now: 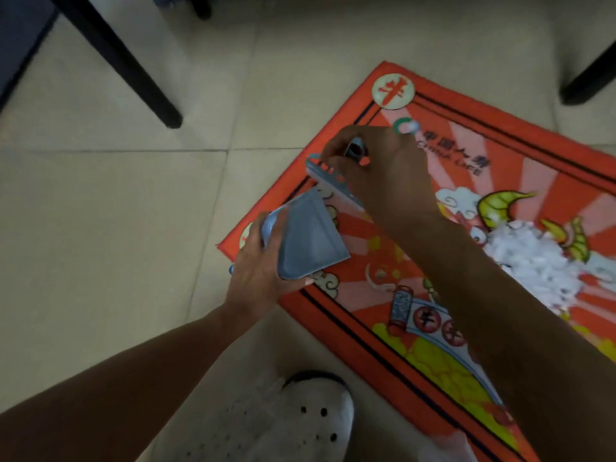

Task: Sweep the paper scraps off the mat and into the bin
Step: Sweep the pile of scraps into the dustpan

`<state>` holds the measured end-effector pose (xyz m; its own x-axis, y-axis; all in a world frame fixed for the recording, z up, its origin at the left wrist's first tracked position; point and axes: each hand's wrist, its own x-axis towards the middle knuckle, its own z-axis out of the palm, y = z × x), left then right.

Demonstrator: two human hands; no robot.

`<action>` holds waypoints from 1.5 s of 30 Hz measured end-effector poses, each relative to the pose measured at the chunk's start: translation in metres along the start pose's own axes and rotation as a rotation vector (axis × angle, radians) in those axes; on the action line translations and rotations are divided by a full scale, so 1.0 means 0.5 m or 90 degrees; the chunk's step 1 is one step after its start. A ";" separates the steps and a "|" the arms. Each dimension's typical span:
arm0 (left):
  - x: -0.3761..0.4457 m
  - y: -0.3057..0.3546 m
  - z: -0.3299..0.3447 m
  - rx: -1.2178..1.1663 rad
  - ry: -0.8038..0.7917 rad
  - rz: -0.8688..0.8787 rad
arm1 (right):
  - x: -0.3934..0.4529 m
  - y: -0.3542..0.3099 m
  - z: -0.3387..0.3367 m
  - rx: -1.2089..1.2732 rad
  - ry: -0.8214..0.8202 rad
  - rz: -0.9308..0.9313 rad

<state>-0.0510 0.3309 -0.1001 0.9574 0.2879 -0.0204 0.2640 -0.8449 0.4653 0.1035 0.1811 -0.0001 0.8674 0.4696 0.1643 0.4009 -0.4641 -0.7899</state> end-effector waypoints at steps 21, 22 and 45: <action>0.093 0.200 0.125 0.047 -0.197 0.297 | -0.227 0.167 -0.391 -0.205 0.226 0.169; 0.092 0.203 0.128 0.056 -0.193 0.306 | -0.239 0.167 -0.393 -0.211 0.225 0.177; 0.149 0.249 0.137 0.120 -0.211 0.379 | -0.239 0.261 -0.380 -0.298 0.282 0.297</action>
<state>0.0610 0.2165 -0.1044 0.9223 -0.3751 -0.0927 -0.3291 -0.8883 0.3203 0.1082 -0.0785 -0.0106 0.9734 -0.1476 0.1755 -0.0354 -0.8530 -0.5208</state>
